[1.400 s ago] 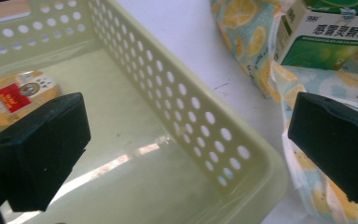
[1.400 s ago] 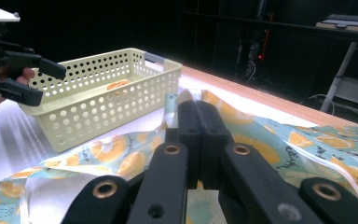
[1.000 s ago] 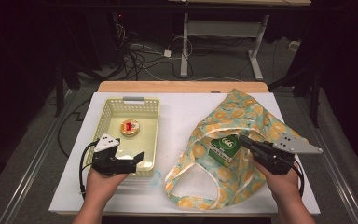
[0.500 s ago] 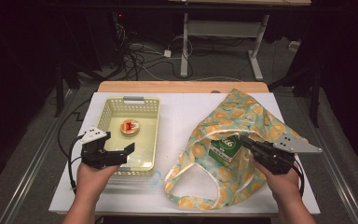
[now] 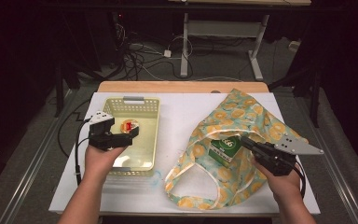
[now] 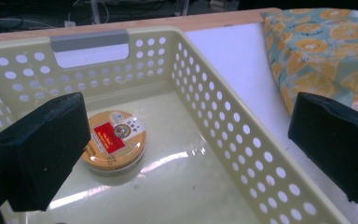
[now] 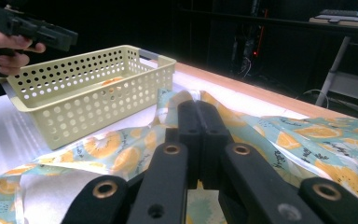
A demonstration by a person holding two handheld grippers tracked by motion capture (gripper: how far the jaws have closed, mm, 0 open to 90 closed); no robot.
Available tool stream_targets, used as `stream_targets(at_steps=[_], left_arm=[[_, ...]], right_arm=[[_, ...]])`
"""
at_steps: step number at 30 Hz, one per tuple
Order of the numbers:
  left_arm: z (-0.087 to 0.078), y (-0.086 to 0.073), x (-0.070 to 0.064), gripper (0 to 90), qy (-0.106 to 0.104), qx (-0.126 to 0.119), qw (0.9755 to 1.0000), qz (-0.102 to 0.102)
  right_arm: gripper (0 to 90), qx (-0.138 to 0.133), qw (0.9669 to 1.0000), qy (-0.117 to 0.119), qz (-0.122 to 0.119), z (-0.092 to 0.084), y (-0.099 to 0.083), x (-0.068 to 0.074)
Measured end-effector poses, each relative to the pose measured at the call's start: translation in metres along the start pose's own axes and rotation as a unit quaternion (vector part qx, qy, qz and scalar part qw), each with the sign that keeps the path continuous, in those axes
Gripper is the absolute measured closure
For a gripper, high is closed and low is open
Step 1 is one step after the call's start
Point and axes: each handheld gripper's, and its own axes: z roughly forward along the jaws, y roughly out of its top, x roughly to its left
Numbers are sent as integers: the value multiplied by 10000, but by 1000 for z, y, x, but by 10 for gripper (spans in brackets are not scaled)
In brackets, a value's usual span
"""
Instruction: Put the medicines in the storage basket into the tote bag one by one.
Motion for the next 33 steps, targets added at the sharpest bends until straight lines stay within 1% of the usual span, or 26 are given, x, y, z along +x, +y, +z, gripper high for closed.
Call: stream_targets(at_steps=[2,7,8,9,10,12,16,20,23,25,28,33], left_arm=[[3,1,0,0,-8,11,10000,12],[12,5,2,0,40,178,9998,48],[14,6,3,0,65,204,9997,68],[16,7,5,0,79,228,9997,67],[18,8,6,0,101,250,9996,73],[21,9,8,0,182,297,9993,93],[26,12,14,0,221,300,9993,-53],[27,15,18,0,246,277,9993,-76],[32,16,21,0,174,418,9989,-126],[35,15,24,0,179,478,9986,-151],[39,15,28,0,152,528,9982,-242],[47,16,32,0,117,725,9970,-242]], right_arm=[[900,3,10000,1,3,0,0,0],[900,2,10000,-2,-7,0,0,0],[900,-21,10000,1,-40,-1,0,-1],[900,-15,10000,-13,-6,-1,0,-1],[900,-24,10000,-8,-25,-2,0,-1],[900,-12,10000,-17,3,-2,-1,-1],[900,-14,10000,-2,-6,-1,0,0],[900,1,10000,2,-11,-1,-1,0],[900,1,10000,-1,-4,-1,-1,0],[900,8,10000,6,3,-1,-1,1],[900,8,10000,28,-20,0,0,1],[900,6,10000,27,-24,-1,0,2]])
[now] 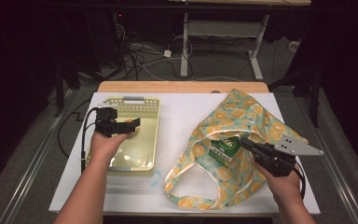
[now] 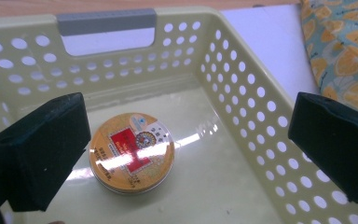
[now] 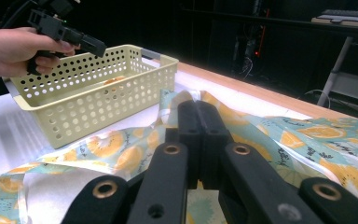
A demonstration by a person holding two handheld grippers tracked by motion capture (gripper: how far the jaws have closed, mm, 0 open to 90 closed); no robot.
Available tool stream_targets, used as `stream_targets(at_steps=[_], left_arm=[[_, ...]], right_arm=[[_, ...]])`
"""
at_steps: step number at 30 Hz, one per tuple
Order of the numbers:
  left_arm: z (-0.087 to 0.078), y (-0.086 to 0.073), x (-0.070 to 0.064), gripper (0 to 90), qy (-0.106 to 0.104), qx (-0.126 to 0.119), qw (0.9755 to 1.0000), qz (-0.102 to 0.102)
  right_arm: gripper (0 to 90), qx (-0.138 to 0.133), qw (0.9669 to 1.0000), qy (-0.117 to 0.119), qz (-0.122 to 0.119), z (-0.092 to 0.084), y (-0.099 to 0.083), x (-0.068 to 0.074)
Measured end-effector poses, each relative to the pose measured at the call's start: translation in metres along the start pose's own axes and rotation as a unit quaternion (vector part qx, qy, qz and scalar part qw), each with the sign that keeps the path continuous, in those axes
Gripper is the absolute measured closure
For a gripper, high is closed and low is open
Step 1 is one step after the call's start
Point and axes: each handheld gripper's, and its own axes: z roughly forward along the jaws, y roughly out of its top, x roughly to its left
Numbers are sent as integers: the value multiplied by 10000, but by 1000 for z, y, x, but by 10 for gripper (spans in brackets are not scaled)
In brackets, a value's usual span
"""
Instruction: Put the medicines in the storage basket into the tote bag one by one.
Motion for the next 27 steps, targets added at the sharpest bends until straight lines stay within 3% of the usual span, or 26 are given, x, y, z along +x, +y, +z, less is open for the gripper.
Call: stream_targets(at_steps=[6,9,14,20,24,27], left_arm=[[9,4,2,0,86,196,9998,41],[14,5,5,0,104,285,9995,-51],[26,9,11,0,335,667,9972,-71],[44,8,18,0,545,1171,9916,-92],[54,5,23,0,659,1514,9862,-149],[60,3,26,0,732,1653,9833,-198]], right_arm=[[900,1,10000,1,2,0,0,0],[900,-2,10000,12,-8,1,0,1],[900,-1,10000,15,-14,1,0,1],[900,13,10000,11,-9,2,-1,0],[900,1,10000,-1,-11,1,0,0],[900,-1,10000,0,-28,1,0,0]])
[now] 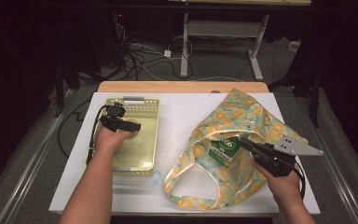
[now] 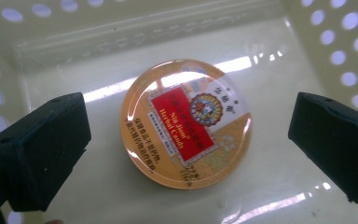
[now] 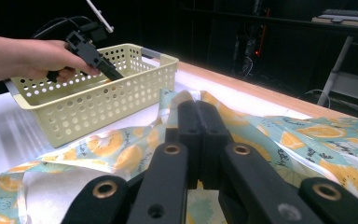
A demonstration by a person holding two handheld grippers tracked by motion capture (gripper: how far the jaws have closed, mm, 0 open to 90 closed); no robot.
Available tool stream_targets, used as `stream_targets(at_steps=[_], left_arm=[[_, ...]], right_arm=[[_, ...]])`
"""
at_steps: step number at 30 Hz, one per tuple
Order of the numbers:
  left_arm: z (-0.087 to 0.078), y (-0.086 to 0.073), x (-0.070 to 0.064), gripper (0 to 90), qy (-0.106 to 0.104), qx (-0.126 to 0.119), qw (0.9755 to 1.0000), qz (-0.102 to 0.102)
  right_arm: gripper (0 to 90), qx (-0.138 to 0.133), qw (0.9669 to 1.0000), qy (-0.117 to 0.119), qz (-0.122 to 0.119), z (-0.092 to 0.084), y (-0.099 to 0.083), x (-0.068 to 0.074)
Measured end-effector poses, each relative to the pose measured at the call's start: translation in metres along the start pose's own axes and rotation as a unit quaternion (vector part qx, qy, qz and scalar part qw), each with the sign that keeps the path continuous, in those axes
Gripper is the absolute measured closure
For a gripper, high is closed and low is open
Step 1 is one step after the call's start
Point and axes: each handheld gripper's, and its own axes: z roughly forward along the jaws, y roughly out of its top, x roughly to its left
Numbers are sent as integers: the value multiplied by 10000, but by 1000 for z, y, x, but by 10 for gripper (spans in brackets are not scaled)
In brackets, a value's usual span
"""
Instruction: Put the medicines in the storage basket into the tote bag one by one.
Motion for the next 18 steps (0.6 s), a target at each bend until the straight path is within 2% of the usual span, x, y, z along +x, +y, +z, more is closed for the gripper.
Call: stream_targets(at_steps=[7,10,13,15,18], left_arm=[[11,2,2,47,134,367,9992,44],[14,2,3,73,127,432,9990,35],[18,0,1,119,184,522,9984,120],[17,0,-1,156,222,494,9983,209],[17,0,-3,188,259,514,9981,209]], right_arm=[[900,36,10000,30,-13,2,0,1],[900,40,10000,22,3,2,-1,0],[900,36,10000,20,9,1,-1,0],[900,42,10000,24,2,1,-1,0],[900,49,10000,32,-20,2,-1,0]])
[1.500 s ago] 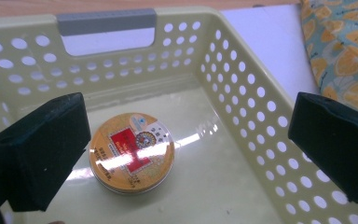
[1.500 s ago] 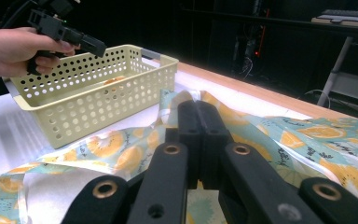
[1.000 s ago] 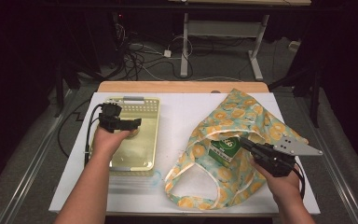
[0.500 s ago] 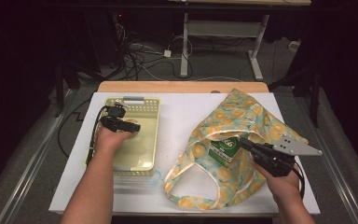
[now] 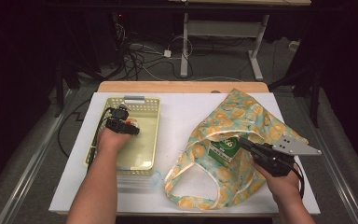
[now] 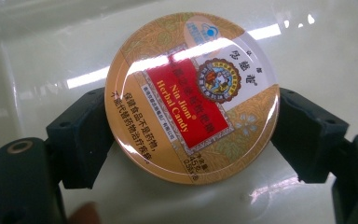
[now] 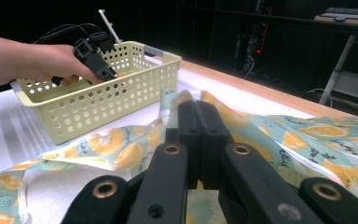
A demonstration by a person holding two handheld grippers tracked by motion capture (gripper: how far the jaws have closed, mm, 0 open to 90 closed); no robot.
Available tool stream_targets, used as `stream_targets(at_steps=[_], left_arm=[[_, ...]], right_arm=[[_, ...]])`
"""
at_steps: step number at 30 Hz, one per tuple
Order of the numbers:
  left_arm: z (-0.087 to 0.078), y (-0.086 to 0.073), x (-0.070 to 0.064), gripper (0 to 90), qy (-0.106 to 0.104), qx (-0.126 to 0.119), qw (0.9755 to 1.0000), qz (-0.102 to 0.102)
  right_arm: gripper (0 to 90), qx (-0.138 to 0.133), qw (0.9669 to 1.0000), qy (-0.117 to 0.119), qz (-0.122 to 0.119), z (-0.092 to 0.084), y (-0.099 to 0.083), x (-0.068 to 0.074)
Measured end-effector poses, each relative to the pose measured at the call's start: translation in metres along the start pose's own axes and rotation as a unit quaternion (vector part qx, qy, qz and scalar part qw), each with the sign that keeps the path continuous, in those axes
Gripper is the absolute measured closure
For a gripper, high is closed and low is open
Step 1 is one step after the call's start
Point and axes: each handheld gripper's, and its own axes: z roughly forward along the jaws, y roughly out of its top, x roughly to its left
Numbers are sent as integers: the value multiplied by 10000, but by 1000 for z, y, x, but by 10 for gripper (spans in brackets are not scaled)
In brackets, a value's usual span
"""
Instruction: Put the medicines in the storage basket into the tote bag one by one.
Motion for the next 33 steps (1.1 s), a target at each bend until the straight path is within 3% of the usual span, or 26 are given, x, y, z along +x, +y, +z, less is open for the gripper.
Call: stream_targets(at_steps=[5,10,16,22,27,33], left_arm=[[-4,0,-2,191,53,-16,10000,82],[-17,0,-7,192,-71,-363,9992,126],[-36,-4,-17,192,-208,-752,9967,244],[-55,-14,-31,192,-422,-1222,9910,344],[-68,-23,-40,192,-572,-1472,9866,403],[-83,-38,-56,192,-857,-1780,9791,488]], right_arm=[[900,-1,10000,-8,4,0,0,0],[900,-5,10000,-17,13,-1,1,0],[900,-30,10000,-4,1,-1,2,1],[900,-61,10000,0,-7,-2,3,2],[900,-72,10000,24,-27,-2,3,3],[900,-57,10000,28,-6,-2,4,5]])
